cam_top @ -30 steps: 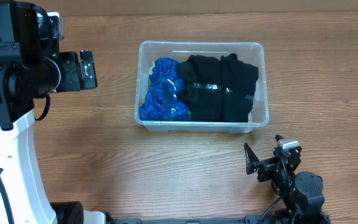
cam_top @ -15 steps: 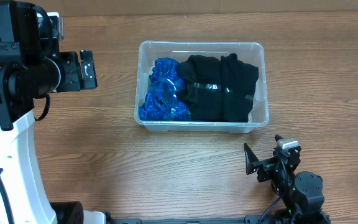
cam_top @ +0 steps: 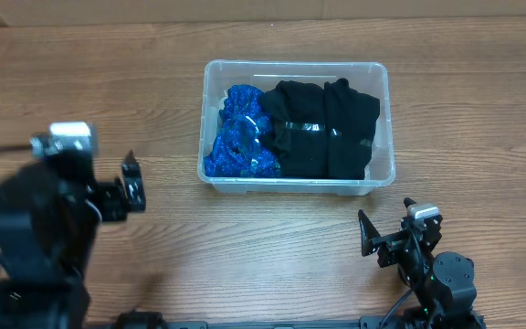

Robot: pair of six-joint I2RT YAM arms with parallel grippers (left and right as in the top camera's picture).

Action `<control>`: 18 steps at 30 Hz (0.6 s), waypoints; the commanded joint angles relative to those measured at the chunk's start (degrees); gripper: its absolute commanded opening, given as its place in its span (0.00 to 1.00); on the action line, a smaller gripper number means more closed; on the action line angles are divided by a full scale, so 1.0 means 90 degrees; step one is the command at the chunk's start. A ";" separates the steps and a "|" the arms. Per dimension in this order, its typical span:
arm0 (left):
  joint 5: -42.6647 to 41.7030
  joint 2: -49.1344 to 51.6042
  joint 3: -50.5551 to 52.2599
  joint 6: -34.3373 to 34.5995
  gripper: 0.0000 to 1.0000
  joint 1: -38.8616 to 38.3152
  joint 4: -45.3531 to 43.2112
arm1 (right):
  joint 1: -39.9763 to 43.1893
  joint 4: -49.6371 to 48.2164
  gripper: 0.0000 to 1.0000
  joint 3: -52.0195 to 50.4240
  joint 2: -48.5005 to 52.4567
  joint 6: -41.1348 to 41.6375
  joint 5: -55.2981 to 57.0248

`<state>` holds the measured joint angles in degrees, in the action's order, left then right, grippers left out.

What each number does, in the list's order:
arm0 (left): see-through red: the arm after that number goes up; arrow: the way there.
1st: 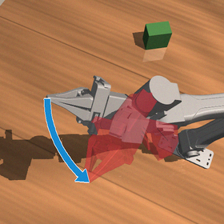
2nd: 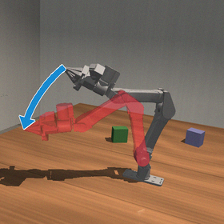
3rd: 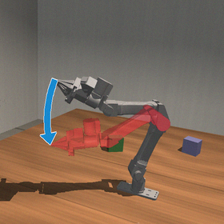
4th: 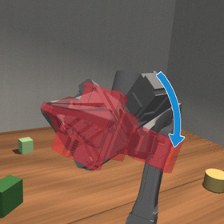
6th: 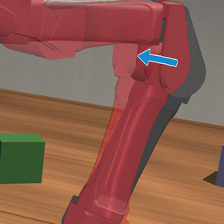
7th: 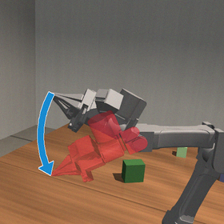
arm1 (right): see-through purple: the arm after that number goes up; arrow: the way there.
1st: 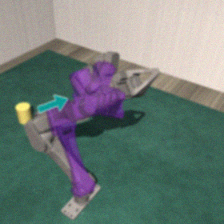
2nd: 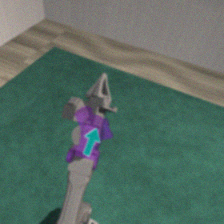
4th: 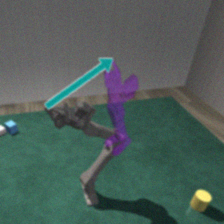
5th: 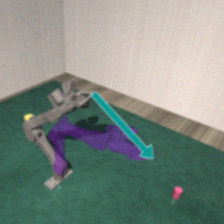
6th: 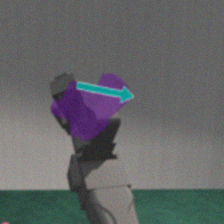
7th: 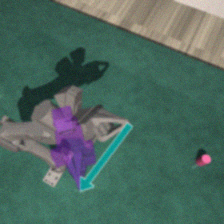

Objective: Pack container

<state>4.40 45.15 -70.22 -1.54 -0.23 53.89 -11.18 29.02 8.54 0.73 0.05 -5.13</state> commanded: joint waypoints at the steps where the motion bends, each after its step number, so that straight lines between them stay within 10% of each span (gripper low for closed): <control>1: -0.0493 -0.1243 0.2123 -0.0330 1.00 0.0034 -0.1144 | 0.0036 -0.0005 1.00 -0.0049 -0.0063 0.0046 -0.0010; 9: -0.0661 -0.4138 0.5855 -0.0034 1.00 0.0034 -0.2186 | 0.0036 -0.0007 1.00 -0.0049 -0.0063 0.0046 -0.0010; 18: -0.0661 -0.4998 0.6841 0.0102 1.00 0.0034 -0.2310 | 0.0036 -0.0007 1.00 -0.0049 -0.0063 0.0046 -0.0010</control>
